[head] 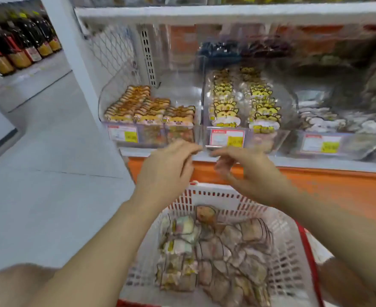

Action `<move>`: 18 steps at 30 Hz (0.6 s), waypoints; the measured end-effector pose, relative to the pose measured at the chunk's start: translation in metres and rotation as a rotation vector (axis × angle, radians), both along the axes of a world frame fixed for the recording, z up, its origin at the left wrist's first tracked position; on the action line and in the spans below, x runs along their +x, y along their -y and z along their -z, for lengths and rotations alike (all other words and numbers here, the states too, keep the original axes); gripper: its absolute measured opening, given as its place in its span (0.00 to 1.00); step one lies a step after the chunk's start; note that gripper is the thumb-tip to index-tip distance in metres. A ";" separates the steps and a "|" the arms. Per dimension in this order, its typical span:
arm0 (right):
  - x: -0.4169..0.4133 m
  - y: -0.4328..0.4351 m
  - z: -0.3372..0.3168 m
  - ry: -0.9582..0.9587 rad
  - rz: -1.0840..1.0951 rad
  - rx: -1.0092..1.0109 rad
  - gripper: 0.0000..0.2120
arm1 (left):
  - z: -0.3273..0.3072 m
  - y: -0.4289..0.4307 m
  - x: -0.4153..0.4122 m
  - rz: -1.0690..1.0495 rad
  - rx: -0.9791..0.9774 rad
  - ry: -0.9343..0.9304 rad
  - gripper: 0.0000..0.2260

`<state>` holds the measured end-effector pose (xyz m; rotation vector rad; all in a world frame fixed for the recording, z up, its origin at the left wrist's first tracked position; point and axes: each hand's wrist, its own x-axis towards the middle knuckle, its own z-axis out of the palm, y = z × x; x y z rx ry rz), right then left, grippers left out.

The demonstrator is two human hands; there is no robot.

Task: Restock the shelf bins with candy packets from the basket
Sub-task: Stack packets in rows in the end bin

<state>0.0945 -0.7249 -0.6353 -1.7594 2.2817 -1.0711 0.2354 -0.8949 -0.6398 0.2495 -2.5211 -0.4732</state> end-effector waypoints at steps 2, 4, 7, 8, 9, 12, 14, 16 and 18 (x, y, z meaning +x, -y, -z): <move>-0.003 -0.024 0.043 0.061 0.054 0.139 0.16 | 0.034 -0.023 0.001 0.000 0.063 0.092 0.14; -0.008 -0.042 0.088 0.096 0.122 0.340 0.16 | 0.070 -0.040 0.003 -0.012 0.166 0.222 0.14; -0.011 -0.058 0.146 0.046 0.077 0.695 0.16 | 0.129 -0.055 0.014 -0.050 0.235 0.522 0.15; -0.013 -0.063 0.164 0.060 0.049 0.804 0.16 | 0.147 -0.057 0.019 -0.054 0.243 0.650 0.16; -0.017 -0.068 0.181 0.084 0.034 0.904 0.16 | 0.164 -0.057 0.023 -0.051 0.243 0.790 0.16; -0.037 -0.089 0.235 0.105 0.127 1.129 0.20 | 0.205 -0.055 0.033 0.004 0.264 1.109 0.20; -0.047 -0.098 0.257 0.083 0.192 1.194 0.21 | 0.223 -0.052 0.036 0.008 0.263 1.182 0.22; -0.051 -0.097 0.265 0.050 0.225 1.195 0.21 | 0.238 -0.048 0.035 -0.015 0.275 1.185 0.23; -0.054 -0.091 0.276 -0.012 0.286 1.152 0.25 | 0.252 -0.046 0.032 -0.044 0.309 1.186 0.23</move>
